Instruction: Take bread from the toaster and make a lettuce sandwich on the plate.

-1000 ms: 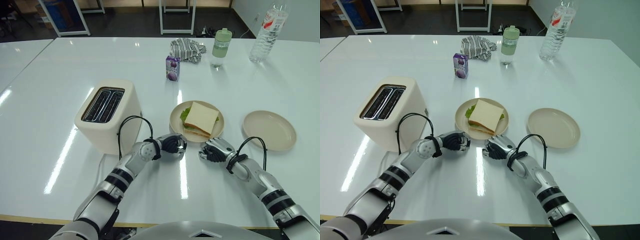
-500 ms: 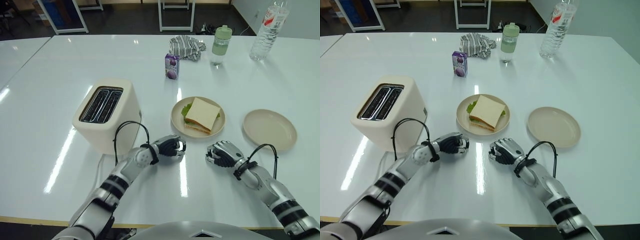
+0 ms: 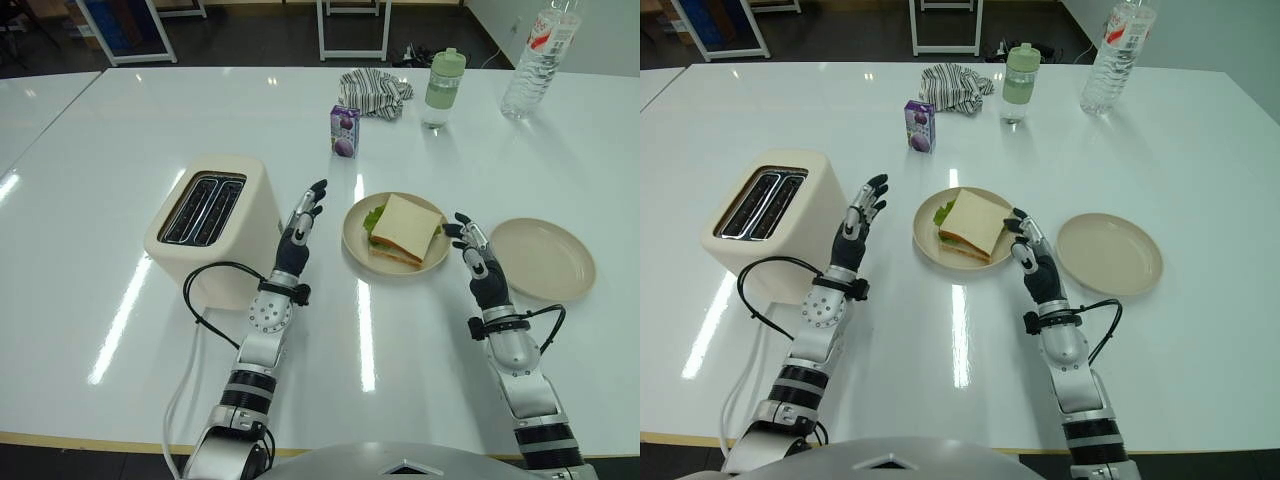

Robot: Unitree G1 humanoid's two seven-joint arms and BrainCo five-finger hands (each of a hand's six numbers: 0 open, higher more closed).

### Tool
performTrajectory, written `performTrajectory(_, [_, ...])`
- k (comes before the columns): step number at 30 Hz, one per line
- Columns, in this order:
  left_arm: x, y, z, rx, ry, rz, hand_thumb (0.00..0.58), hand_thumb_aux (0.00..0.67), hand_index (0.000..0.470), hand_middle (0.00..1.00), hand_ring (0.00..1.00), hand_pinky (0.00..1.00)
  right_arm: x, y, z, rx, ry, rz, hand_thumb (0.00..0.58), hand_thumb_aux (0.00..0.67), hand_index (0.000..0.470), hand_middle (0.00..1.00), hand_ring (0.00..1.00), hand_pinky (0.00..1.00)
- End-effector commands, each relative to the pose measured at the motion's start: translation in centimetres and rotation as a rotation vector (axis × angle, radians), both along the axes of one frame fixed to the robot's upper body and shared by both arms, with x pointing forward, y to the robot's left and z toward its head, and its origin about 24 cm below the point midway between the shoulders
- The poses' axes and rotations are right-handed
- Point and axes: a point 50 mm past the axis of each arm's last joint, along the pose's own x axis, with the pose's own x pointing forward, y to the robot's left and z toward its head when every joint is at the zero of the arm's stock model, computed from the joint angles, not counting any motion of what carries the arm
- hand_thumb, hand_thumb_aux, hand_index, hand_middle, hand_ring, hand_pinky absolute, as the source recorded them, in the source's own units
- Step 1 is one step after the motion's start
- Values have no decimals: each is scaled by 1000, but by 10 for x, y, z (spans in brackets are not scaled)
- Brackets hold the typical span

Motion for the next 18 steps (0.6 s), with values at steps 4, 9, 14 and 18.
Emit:
performTrajectory(4, [9, 1, -11, -44, 44, 26, 0, 0, 0, 0, 0, 0, 9, 1, -6, 83, 20, -41, 0, 0, 0, 0, 0, 0])
performTrajectory(9, [9, 1, -14, -46, 42, 23, 0, 0, 0, 0, 0, 0, 9, 1, -9, 94, 24, -44, 0, 0, 0, 0, 0, 0])
performTrajectory(14, [10, 3, -13, -46, 31, 24, 0, 0, 0, 0, 0, 0, 9, 0, -10, 108, 23, -55, 0, 0, 0, 0, 0, 0])
performTrajectory(18, [10, 4, -12, -44, 26, 22, 0, 0, 0, 0, 0, 0, 9, 1, -10, 122, 22, -58, 0, 0, 0, 0, 0, 0])
